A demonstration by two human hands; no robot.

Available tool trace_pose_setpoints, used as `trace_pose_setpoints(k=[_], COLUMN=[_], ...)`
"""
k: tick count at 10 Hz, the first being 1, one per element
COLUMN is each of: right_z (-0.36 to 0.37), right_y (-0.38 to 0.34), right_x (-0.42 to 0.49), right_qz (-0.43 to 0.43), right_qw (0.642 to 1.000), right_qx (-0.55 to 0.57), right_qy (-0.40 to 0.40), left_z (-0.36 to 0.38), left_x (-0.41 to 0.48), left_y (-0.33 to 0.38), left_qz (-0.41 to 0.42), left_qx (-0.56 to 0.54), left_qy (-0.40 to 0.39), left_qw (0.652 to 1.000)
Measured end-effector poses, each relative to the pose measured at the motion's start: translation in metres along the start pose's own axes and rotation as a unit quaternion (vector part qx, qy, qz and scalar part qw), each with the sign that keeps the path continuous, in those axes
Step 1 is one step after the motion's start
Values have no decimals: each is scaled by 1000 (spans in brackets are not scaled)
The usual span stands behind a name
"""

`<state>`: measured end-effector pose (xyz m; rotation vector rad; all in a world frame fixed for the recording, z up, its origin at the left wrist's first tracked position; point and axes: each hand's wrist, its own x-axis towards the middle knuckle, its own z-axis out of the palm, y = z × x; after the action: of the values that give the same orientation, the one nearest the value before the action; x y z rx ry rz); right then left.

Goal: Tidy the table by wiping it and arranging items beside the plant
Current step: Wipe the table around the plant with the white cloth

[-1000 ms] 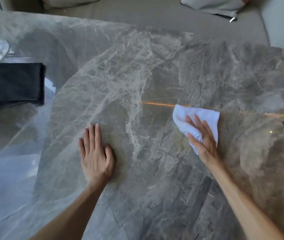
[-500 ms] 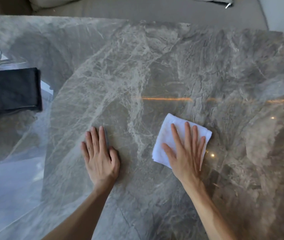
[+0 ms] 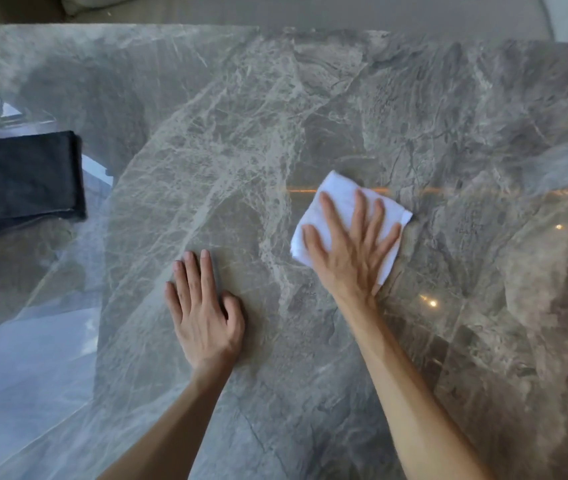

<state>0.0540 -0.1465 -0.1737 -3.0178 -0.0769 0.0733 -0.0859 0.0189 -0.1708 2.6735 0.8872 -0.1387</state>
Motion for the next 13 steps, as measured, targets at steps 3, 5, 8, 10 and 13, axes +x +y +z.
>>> trace_pose_setpoints(k=[3, 5, 8, 10, 13], right_z=[-45, -25, -13, -13, -36], right_y=[97, -11, 25, 40, 18], right_x=[44, -7, 78, -55, 75], right_qz=[121, -248, 78, -294, -216], right_qw=[985, 965, 995, 953, 667], right_qx=[52, 77, 57, 3, 700], right_qy=[-112, -31, -12, -75, -138], left_z=[0, -6, -4, -9, -6], left_x=[2, 1, 4, 3, 4], left_y=[0, 2, 0, 1, 0], left_qz=[-4, -5, -3, -4, 2], left_qx=[6, 2, 4, -6, 3], left_qy=[0, -19, -4, -15, -17], left_qw=[1000, 1000, 1000, 1000, 1000])
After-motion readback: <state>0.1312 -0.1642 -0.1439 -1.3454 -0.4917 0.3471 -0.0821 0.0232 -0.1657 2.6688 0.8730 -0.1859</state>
